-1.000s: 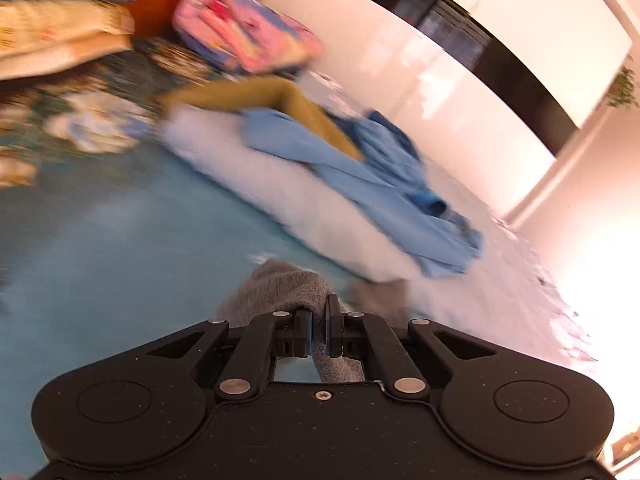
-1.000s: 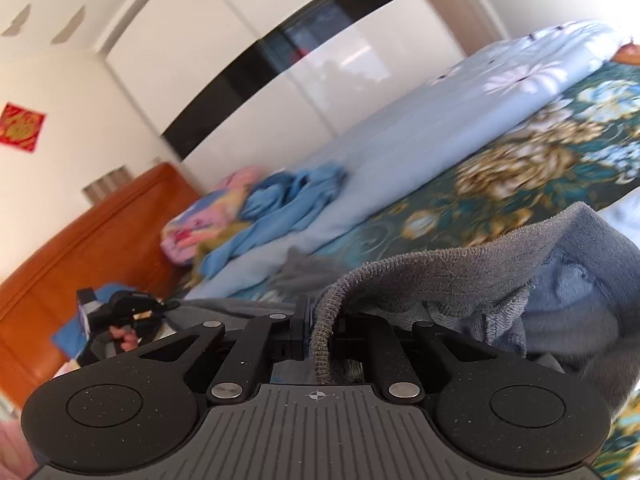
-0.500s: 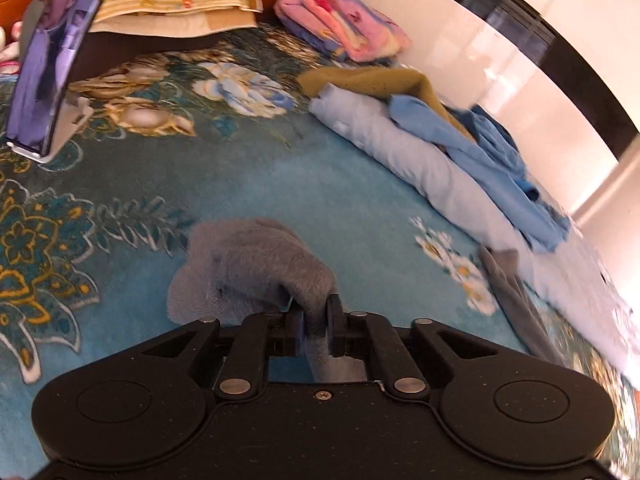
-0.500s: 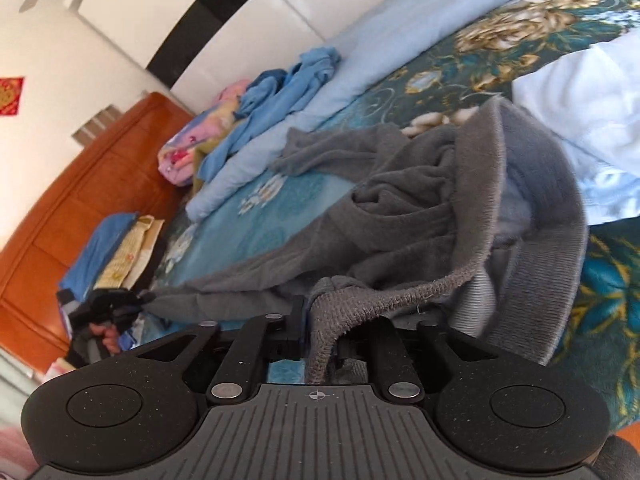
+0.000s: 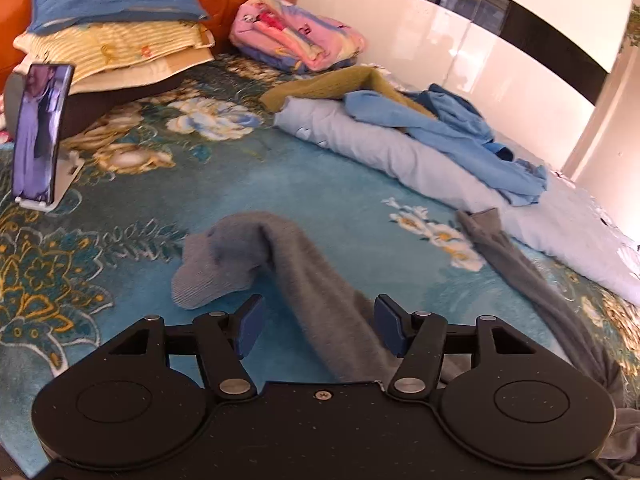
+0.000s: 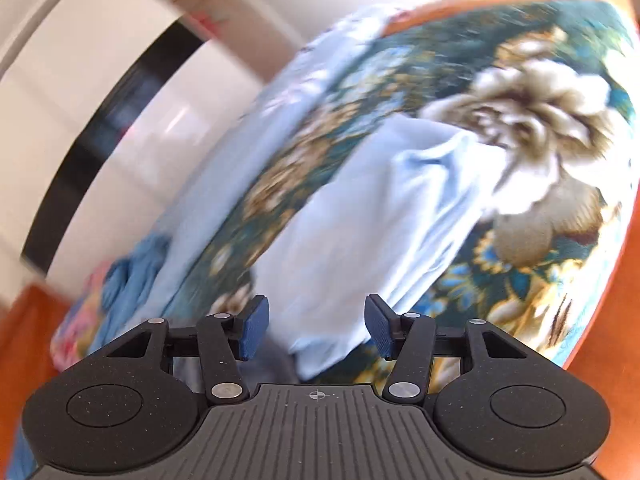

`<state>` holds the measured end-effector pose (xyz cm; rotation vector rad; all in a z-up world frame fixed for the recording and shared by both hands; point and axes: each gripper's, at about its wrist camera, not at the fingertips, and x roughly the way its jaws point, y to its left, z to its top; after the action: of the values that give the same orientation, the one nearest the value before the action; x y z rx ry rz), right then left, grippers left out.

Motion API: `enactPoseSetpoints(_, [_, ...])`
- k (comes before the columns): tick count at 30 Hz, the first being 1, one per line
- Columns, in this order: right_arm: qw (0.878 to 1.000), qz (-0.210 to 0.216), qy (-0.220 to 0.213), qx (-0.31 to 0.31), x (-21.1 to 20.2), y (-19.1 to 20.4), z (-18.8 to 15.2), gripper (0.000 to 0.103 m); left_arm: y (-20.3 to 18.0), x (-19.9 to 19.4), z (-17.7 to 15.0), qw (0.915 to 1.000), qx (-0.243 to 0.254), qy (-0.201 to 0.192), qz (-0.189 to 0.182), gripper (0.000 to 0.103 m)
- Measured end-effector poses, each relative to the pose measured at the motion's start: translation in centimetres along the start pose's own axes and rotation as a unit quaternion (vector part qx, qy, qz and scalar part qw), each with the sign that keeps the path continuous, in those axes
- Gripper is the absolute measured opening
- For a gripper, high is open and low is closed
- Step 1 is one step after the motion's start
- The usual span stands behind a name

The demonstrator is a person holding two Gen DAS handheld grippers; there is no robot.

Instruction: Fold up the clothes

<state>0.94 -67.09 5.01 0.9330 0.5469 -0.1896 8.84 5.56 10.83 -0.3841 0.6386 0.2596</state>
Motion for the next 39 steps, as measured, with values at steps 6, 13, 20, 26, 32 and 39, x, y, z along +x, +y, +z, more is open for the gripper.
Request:
enactPoseSetpoints(6, [0.996, -0.052, -0.025, 0.075, 2.5, -2.5, 0.5, 0.051, -1.5, -1.2, 0.5, 0.9995, 0.018, -0.024, -0.008, 0.065])
enactPoseSetpoints(13, [0.986, -0.012, -0.052, 0.156, 4.3, -5.8, 0.7, 0.051, -3.6, -0.7, 0.4, 0.9986, 0.039, -0.025, -0.024, 0.068])
enactPoseSetpoints(20, [0.986, -0.012, -0.074, 0.151, 6.7, -6.0, 2.7, 0.018, -4.8, 0.1, 0.2, 0.9978, 0.059, -0.015, -0.026, 0.07])
enactPoseSetpoints(26, [0.987, -0.053, -0.129, 0.076, 5.4, -4.1, 10.0, 0.016, -4.4, 1.0, 0.1, 0.9984, 0.056, -0.006, -0.008, 0.07])
enactPoseSetpoints(32, [0.988, -0.121, -0.09, 0.026, 7.3, -3.7, 13.0, 0.018, -3.7, 2.1, -0.5, 0.9988, 0.047, 0.01, 0.003, 0.07])
enactPoseSetpoints(39, [0.984, -0.132, -0.121, -0.005, 3.0, -3.2, 12.3, 0.026, -3.5, 2.6, -0.7, 0.9989, 0.045, 0.014, -0.004, 0.071])
